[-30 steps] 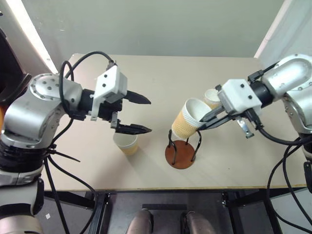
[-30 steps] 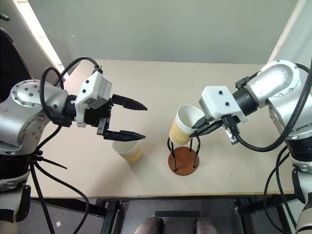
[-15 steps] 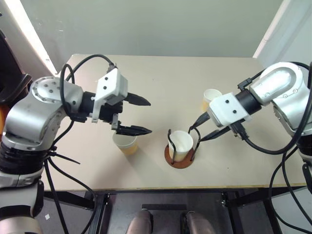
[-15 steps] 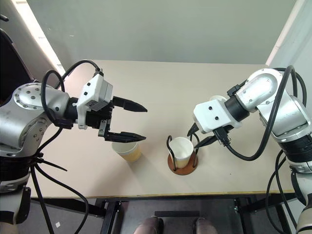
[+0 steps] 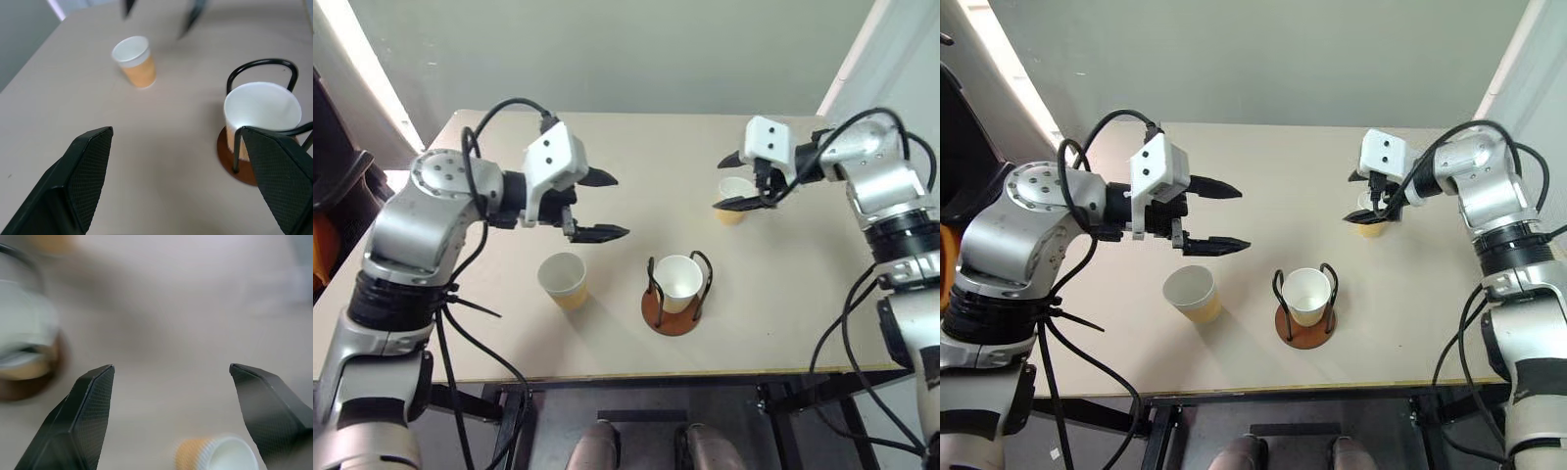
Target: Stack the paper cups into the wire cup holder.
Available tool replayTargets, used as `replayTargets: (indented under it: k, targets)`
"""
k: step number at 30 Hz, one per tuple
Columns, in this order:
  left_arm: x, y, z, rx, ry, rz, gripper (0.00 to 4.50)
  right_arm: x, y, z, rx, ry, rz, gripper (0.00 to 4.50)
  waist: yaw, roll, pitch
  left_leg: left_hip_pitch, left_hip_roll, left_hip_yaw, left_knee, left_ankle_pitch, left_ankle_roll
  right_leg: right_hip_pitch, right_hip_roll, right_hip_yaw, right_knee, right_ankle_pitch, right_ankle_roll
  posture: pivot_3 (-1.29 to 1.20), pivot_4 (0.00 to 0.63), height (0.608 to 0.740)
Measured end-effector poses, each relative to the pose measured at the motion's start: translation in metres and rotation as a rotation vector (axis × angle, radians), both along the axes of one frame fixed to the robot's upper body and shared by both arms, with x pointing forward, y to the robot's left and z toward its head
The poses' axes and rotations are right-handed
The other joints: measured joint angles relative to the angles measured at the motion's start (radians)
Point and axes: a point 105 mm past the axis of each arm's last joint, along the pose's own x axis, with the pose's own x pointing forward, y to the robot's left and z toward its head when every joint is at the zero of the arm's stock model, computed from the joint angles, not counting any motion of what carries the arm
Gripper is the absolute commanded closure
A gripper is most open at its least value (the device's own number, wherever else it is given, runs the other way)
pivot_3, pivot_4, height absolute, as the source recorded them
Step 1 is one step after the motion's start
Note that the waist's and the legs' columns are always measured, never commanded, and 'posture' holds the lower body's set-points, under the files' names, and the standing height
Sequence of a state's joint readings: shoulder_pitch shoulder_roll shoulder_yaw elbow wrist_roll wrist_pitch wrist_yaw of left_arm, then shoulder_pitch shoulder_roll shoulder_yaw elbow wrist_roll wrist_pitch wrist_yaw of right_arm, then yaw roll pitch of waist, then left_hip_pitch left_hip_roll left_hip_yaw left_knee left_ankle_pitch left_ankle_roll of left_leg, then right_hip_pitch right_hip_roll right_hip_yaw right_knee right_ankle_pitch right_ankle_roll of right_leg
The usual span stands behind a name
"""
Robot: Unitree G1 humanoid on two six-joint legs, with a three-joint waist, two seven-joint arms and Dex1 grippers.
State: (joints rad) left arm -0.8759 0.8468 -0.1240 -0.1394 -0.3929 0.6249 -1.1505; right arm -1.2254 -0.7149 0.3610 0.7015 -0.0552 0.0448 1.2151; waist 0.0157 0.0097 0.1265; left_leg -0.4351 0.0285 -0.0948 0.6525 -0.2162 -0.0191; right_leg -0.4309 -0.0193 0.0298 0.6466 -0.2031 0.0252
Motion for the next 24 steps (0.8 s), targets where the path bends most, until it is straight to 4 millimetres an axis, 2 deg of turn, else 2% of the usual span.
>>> replayTargets:
  k: [2,5,9,12,16,20,24]
  targets:
    - [0.000,0.000,0.000,0.002,-0.002,0.002,0.00,0.011,-0.011,-0.009,-0.034,-0.005,-0.071,0.61,0.000,0.000,0.000,0.000,0.000,0.000,-0.005,0.001,-0.001,-0.002,0.000,0.000,0.000,0.000,0.000,0.00,0.150,0.740]
    - [-0.002,-0.002,0.000,0.006,-0.006,-0.006,0.00,0.023,-0.015,-0.021,-0.119,-0.013,-0.126,0.61,0.000,0.000,0.000,-0.001,0.002,0.001,-0.008,0.002,-0.004,-0.005,0.000,-0.001,0.000,-0.001,-0.002,0.00,0.150,0.740]
    - [-0.007,-0.003,-0.006,0.021,0.003,-0.011,0.00,0.029,-0.031,-0.049,-0.230,0.035,-0.188,0.61,0.001,0.000,0.000,-0.002,0.002,0.001,-0.007,0.000,-0.006,-0.006,0.001,-0.001,-0.001,-0.002,-0.003,0.00,0.150,0.740]
    - [-0.009,-0.001,-0.011,0.029,0.024,-0.001,0.00,0.028,-0.029,-0.060,-0.240,0.065,-0.182,0.61,0.000,0.001,0.000,-0.003,0.002,0.001,-0.007,-0.001,-0.007,-0.006,0.001,-0.001,-0.001,-0.002,-0.003,0.00,0.150,0.740]
    - [-0.012,0.000,-0.006,0.016,0.015,0.013,0.00,0.028,-0.027,-0.069,-0.259,0.085,-0.176,0.61,0.001,0.001,0.000,-0.003,0.002,0.001,-0.007,-0.001,-0.007,-0.006,0.001,-0.001,0.000,-0.002,-0.003,0.00,0.150,0.740]
    - [-0.016,0.004,-0.005,0.008,0.022,0.022,0.00,0.029,-0.029,-0.073,-0.265,0.094,-0.193,1.51,0.000,0.001,0.000,-0.002,0.002,0.001,-0.006,-0.001,-0.007,-0.006,0.000,-0.001,0.001,-0.002,-0.003,0.00,0.150,0.740]
    - [-0.016,0.006,-0.007,0.008,0.037,0.033,0.00,0.030,-0.031,-0.075,-0.271,0.092,-0.201,2.96,0.000,0.001,0.000,-0.002,0.002,0.001,-0.006,-0.001,-0.008,-0.006,0.000,-0.001,0.002,-0.002,-0.003,0.00,0.150,0.740]
